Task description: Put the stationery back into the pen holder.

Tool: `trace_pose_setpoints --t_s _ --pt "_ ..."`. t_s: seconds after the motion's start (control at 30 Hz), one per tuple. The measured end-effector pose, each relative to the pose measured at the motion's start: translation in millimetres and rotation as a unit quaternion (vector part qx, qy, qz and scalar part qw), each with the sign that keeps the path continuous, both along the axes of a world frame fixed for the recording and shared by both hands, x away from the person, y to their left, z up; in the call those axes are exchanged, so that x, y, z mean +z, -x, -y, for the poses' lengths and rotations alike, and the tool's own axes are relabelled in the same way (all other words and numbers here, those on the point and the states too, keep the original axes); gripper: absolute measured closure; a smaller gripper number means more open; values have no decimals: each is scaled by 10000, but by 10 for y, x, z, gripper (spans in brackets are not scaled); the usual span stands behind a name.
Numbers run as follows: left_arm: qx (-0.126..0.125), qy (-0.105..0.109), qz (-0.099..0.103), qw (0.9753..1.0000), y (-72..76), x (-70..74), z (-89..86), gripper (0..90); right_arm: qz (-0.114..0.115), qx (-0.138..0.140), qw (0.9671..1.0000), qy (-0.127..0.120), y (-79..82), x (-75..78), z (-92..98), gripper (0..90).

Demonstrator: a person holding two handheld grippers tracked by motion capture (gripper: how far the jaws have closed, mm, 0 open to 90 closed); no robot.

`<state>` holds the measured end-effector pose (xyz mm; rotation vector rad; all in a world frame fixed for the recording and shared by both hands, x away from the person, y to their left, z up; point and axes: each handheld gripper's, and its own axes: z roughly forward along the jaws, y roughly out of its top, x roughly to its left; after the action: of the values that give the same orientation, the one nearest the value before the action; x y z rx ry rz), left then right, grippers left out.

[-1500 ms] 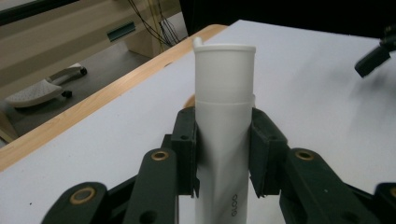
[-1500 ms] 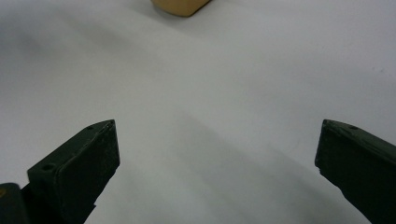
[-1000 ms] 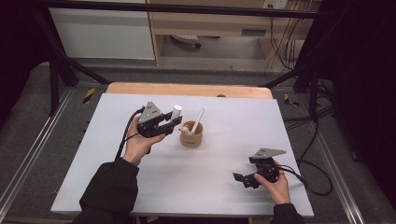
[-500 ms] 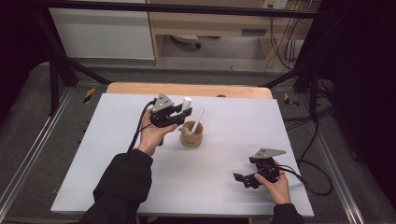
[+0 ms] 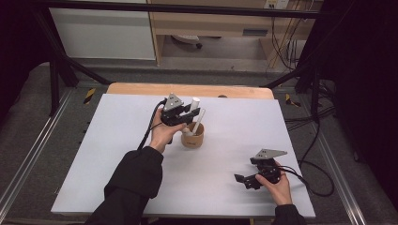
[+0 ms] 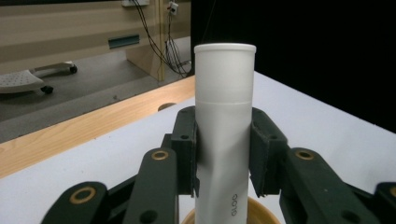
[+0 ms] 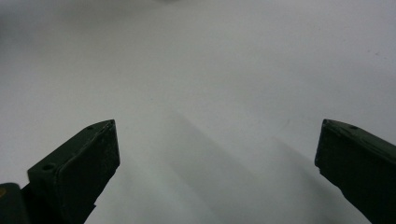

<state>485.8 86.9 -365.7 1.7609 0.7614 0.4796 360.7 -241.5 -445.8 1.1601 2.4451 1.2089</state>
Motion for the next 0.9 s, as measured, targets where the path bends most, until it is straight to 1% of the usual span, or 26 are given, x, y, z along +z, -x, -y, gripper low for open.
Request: trace_pose_setpoints --t_s 0.1,0.2,0.33,0.43,0.47,0.6,0.8,0.9 --pt "-84 -28 -25 10000 -30 -52 15 665 2 16 10000 31 -1 -5 -1 7" --pt "-173 -12 -87 9998 -38 -94 33 666 -8 14 10000 11 2 -2 0 7" --pt "-224 -138 -130 9996 -46 -152 30 666 -9 32 10000 35 -1 -8 -1 7" --pt "-293 -249 -246 9990 -58 -196 17 665 -19 28 10000 28 4 -8 -5 7" --pt "-317 -282 -257 9988 -61 -209 16 665 -14 32 10000 26 2 -9 -4 7" --pt "-390 -320 -361 9981 -67 -251 35 665 -24 35 10000 47 2 -14 -8 7" --pt "-477 -305 -389 9976 -59 -268 51 665 -21 34 10000 55 2 -14 -7 7" --pt "-489 -359 -340 9976 -53 -268 58 665 -23 42 10000 59 2 -16 -9 7"
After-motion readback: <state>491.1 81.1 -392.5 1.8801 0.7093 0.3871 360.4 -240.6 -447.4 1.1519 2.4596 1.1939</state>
